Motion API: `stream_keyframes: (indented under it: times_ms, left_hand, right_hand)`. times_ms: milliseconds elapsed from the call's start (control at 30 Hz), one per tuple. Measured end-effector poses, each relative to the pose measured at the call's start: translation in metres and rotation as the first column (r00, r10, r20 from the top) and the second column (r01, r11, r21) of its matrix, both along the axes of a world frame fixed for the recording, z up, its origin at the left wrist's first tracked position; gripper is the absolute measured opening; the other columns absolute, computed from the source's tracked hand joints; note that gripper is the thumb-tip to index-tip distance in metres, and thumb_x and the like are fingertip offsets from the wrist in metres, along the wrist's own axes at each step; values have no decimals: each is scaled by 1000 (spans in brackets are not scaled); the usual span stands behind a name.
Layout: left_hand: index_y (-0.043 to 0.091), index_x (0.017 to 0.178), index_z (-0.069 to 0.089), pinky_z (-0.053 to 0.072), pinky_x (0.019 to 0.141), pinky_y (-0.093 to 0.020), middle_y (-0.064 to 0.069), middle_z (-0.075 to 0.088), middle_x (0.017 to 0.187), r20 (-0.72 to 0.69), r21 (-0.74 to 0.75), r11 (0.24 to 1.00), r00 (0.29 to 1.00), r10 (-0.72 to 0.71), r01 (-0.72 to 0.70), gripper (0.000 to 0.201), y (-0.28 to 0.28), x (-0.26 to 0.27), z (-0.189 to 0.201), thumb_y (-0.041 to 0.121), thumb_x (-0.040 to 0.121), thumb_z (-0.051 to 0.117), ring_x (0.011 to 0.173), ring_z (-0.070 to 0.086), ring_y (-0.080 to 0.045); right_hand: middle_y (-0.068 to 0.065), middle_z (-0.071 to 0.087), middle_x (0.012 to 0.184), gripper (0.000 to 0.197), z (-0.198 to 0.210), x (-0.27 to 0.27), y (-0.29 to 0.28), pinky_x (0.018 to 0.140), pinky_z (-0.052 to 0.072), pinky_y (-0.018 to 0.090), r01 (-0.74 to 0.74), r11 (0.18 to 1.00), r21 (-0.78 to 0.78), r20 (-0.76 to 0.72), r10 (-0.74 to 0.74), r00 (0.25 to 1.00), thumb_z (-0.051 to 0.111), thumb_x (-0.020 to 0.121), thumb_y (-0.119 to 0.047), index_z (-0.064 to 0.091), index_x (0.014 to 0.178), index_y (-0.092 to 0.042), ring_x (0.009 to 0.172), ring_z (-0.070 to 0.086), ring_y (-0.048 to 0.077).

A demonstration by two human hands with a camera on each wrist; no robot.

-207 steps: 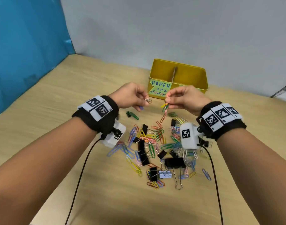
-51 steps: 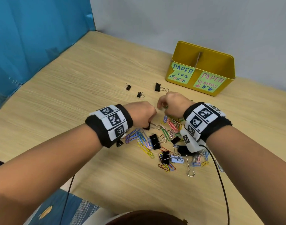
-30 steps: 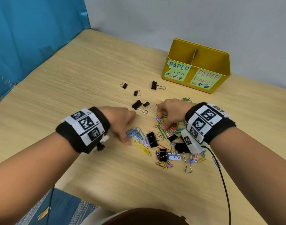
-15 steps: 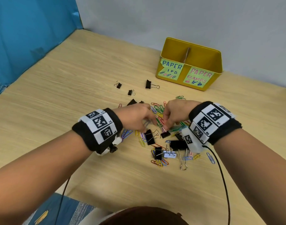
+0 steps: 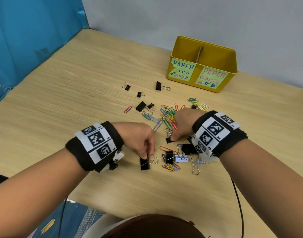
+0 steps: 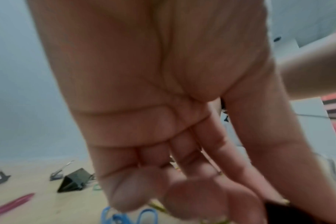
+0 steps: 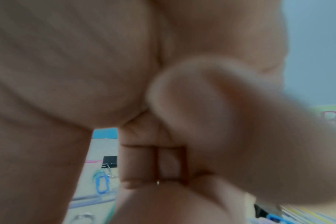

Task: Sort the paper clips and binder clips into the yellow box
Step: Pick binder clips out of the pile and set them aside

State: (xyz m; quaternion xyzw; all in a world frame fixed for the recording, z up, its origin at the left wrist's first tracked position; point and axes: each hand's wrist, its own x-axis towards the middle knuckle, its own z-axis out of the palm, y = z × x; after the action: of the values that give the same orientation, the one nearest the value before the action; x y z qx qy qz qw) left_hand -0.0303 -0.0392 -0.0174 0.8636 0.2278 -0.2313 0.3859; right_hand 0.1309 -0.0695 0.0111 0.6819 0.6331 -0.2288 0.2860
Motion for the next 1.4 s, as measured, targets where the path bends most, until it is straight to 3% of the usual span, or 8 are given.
stream_keyframes:
  times_ms: [300, 500, 633, 733, 933, 1067, 1233, 1400]
  left_hand:
    - [17, 73, 57, 36, 51, -18, 9, 52, 60, 2, 290, 942, 985, 175, -168, 22, 23, -6, 2, 29, 74, 75, 58, 50, -11]
    - [11, 68, 56, 42, 51, -24, -8, 61, 58, -168, 259, 962, 977, 135, -89, 44, 15, 8, -6, 53, 72, 69, 50, 53, -20]
    - [7, 84, 62, 37, 57, -27, -10, 61, 79, -75, 354, 933, 992, 103, -70, 35, 17, 23, -5, 42, 79, 67, 72, 54, -21]
    - [10, 90, 60, 37, 66, -27, -2, 55, 80, 13, 372, 910, 982, 189, -180, 34, 32, 20, -1, 39, 76, 71, 82, 55, -23]
    - [13, 72, 53, 36, 53, -25, 2, 53, 66, -125, 313, 939, 974, 187, -141, 45, 40, 0, -2, 48, 61, 79, 67, 49, -19]
    - [6, 86, 64, 43, 66, -29, -4, 59, 75, -9, 363, 921, 988, 154, -140, 28, 42, 5, -9, 27, 71, 74, 71, 52, -20]
    - [9, 91, 66, 36, 48, -19, -7, 62, 87, 121, 465, 795, 918, 378, -388, 10, 65, -8, 13, 10, 82, 61, 58, 49, -15]
    - [11, 108, 65, 46, 87, -30, -11, 65, 114, 105, 475, 780, 907, 409, -407, 25, 82, -29, 1, 12, 84, 57, 99, 58, -26]
  right_hand:
    - [3, 50, 73, 41, -10, -22, -4, 44, 29, 22, -135, 990, 52, 7, 135, 991, 57, 86, -45, 58, 79, -5, 72, 50, 21]
    - [0, 42, 60, 38, -8, -23, 3, 49, 39, 25, -128, 990, 56, 27, 127, 992, 62, 84, -31, 43, 57, -12, 62, 48, 18]
    - [4, 53, 75, 29, -9, -25, 5, 58, 41, 27, -119, 985, 122, -50, 126, 991, 70, 78, -32, 62, 89, -6, 77, 52, 22]
    - [7, 55, 88, 17, -12, -26, 4, 63, 44, 29, -112, 982, 152, -112, 130, 985, 68, 79, -20, 55, 87, -12, 80, 52, 23]
    - [1, 57, 79, 14, 15, -35, -9, 54, 40, 25, -155, 978, 138, -240, 184, 953, 69, 76, -20, 62, 86, -12, 71, 52, 19]
    - [-2, 59, 69, 22, 23, -58, -19, 59, 43, 24, -257, 966, 6, -382, 240, 893, 76, 71, -24, 69, 88, -13, 68, 55, 17]
    - [3, 63, 69, 18, 17, -45, -16, 62, 48, 30, -126, 990, -58, -505, 80, 860, 76, 74, -28, 70, 84, -15, 66, 56, 19]
    - [0, 61, 64, 7, 20, -14, -3, 56, 48, 27, 108, 992, 59, -490, -65, 869, 70, 79, -21, 69, 84, -16, 57, 54, 17]
